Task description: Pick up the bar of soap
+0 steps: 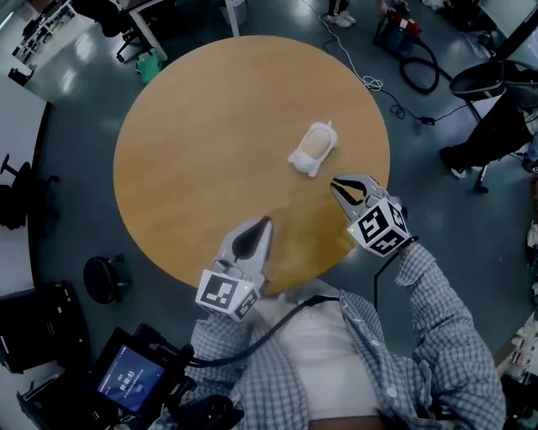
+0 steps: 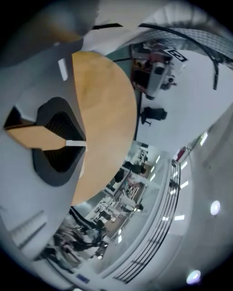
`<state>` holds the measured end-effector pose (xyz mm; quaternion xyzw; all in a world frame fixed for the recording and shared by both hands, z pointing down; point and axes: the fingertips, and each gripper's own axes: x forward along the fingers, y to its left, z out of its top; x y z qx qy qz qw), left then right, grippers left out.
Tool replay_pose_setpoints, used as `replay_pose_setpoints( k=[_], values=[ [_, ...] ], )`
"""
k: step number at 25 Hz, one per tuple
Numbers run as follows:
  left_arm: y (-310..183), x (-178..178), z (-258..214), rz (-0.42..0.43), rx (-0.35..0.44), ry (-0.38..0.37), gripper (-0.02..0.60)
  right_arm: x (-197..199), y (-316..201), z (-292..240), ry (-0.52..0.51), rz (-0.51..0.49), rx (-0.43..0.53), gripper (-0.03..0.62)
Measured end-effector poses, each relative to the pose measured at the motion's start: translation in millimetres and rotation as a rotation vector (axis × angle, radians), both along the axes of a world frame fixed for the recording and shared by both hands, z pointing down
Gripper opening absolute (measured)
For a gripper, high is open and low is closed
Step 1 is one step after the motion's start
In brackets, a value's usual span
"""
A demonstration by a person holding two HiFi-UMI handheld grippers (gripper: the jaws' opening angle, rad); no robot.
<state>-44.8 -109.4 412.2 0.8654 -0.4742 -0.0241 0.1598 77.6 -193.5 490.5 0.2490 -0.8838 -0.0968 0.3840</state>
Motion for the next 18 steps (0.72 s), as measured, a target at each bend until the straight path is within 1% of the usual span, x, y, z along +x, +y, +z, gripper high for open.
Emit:
replay_pose_setpoints(
  k=[1, 4, 8, 10, 15, 18],
  values=[
    [0, -4, 0, -0.020, -0.003, -0.002, -0.002, -2, -9, 6, 0.085, -0.066, 0.016, 0.059],
    [1, -13, 1, -0.068, -0.014, -0.007, -0.002, -6, -34, 27, 0.301, -0.249, 0.047, 0.111],
    [-3, -19, -1, -0.112, -0.018, -0.013, -0.002, -10, -67, 54, 0.560, -0.460, 0.043, 0.219],
    [-5, -23, 0, -0.133, -0.021, -0.013, -0.002, -14, -84, 64, 0.647, -0.528, 0.035, 0.252],
    [-3, -33, 5, -0.180, -0.036, -0.006, -0.002, -26, -110, 88, 0.837, -0.667, 0.043, 0.290],
    [-3, -34, 9, -0.193, -0.045, -0.008, -0.002, -30, -120, 103, 0.930, -0.732, 0.044, 0.302]
  ],
)
